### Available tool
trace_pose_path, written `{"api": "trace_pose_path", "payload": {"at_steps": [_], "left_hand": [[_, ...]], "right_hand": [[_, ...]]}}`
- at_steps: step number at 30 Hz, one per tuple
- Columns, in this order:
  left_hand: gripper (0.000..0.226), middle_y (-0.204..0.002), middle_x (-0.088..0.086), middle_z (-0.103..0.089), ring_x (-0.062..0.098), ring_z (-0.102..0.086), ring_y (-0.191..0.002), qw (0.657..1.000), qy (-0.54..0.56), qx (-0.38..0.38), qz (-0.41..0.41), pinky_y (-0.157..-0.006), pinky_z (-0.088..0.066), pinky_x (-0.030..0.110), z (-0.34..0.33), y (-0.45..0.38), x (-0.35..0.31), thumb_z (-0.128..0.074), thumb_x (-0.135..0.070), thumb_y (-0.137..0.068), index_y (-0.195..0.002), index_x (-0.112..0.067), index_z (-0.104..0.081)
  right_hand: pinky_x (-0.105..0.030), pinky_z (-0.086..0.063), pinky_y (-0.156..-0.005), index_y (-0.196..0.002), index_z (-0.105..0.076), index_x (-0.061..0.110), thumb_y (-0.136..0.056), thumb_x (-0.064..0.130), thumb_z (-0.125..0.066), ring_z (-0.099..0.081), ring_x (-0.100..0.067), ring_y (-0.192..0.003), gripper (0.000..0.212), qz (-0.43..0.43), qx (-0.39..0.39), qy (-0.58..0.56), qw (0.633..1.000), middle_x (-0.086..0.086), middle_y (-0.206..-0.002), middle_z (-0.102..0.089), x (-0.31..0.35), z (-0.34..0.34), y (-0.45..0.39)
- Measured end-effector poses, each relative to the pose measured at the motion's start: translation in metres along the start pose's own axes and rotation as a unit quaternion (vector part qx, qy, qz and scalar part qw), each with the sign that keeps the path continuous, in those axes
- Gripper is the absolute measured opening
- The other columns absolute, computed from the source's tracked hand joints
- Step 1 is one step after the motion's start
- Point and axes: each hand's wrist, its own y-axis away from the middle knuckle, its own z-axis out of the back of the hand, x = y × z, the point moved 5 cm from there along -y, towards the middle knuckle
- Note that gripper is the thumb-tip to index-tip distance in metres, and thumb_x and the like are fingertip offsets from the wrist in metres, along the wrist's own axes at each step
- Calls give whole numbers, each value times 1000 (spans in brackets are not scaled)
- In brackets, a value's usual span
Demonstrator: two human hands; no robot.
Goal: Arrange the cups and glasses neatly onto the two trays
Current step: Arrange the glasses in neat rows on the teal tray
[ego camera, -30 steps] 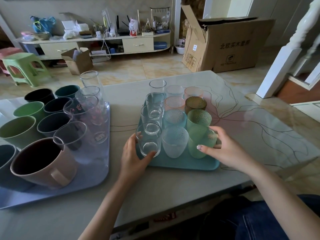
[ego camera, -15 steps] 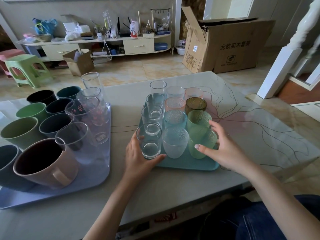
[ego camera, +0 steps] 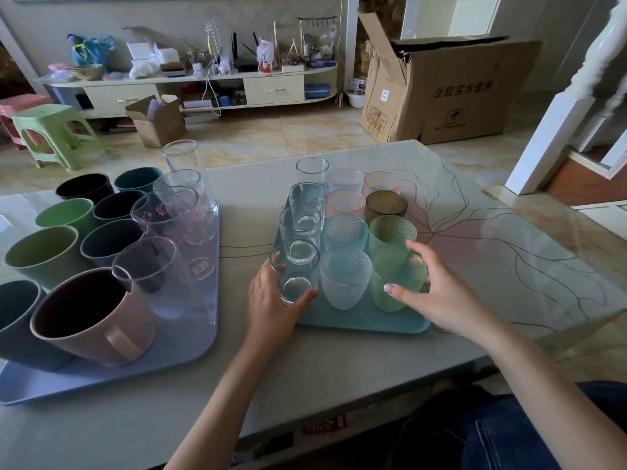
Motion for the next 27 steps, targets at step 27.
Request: {"api": "trace_pose_path", "payload": {"at_steps": [27], "left_hand": [[23, -91, 5, -67, 21, -61, -91, 941, 284, 96, 155, -90, -50, 36, -4, -107, -6, -50, -5, -90, -93, -18, -69]], "right_hand": [[-35, -48, -79, -102, -53, 22, -90, 35, -55, -63, -25, -86, 18, -61, -20, 32, 997, -5, -93, -64, -9, 26, -99]]}}
